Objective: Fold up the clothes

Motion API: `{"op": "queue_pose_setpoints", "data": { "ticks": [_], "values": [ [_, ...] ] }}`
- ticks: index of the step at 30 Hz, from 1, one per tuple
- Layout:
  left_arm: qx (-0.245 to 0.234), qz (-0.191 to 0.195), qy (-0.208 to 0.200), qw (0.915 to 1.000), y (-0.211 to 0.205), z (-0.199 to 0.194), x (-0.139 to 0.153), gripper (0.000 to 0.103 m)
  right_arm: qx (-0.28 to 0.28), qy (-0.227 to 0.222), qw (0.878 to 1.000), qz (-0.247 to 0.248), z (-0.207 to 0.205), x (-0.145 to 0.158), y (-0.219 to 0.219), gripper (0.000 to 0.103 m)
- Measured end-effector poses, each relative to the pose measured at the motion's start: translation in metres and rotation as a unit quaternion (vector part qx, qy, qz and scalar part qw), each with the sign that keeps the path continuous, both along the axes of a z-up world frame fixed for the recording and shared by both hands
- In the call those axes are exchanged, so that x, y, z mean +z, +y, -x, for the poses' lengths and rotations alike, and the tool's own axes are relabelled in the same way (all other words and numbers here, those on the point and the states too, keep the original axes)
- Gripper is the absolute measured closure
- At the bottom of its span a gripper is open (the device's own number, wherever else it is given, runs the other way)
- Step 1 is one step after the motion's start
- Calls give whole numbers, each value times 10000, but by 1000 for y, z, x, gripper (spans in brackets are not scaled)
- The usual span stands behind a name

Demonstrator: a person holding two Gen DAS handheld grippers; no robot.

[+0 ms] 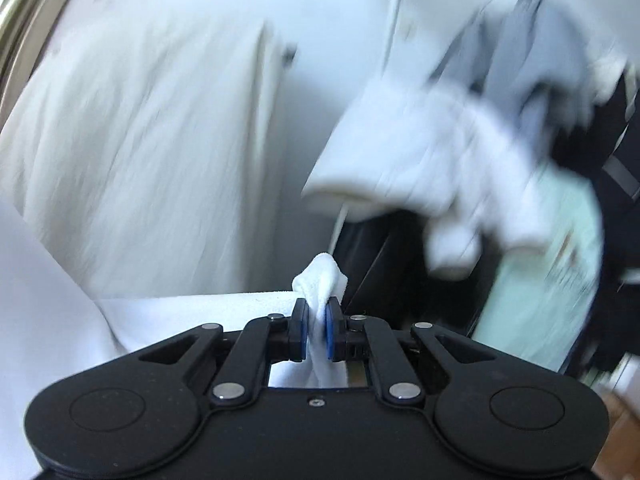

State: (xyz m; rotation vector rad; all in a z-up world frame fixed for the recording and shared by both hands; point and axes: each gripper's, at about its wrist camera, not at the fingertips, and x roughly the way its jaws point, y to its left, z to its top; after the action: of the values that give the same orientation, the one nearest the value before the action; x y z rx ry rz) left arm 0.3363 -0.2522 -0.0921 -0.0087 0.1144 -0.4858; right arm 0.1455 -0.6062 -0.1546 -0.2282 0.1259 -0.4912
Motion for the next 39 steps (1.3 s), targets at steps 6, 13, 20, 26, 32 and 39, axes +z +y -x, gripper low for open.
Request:
{"op": "queue_pose_setpoints", "data": {
  "ticks": [6,13,20,26,32,39],
  "values": [
    [755,-2140,2037,9524,-30,-86,-78,83,-584,1711,9818,-574,-54,-27,-33,75],
    [43,-1174,2648,9571,22,-60,-76,57,-710,1662,9575,-2247,3,-18,-38,46],
    [-694,-278,3866,9192,37,-60,-91,45,-490,1565,8973,-4099,56,-34,-75,46],
    [-667,133,3946,9163,27,-53,-101,15,-196,1646,9065,-3883,36,-51,-66,45],
    [-409,136,3694,9283,13,-74,-90,14,122,1699,9169,-3610,14,-68,-57,44],
    [-217,591,3780,9237,3,-112,-95,17,400,1755,9317,-3155,-15,-72,-49,66]
  ]
}}
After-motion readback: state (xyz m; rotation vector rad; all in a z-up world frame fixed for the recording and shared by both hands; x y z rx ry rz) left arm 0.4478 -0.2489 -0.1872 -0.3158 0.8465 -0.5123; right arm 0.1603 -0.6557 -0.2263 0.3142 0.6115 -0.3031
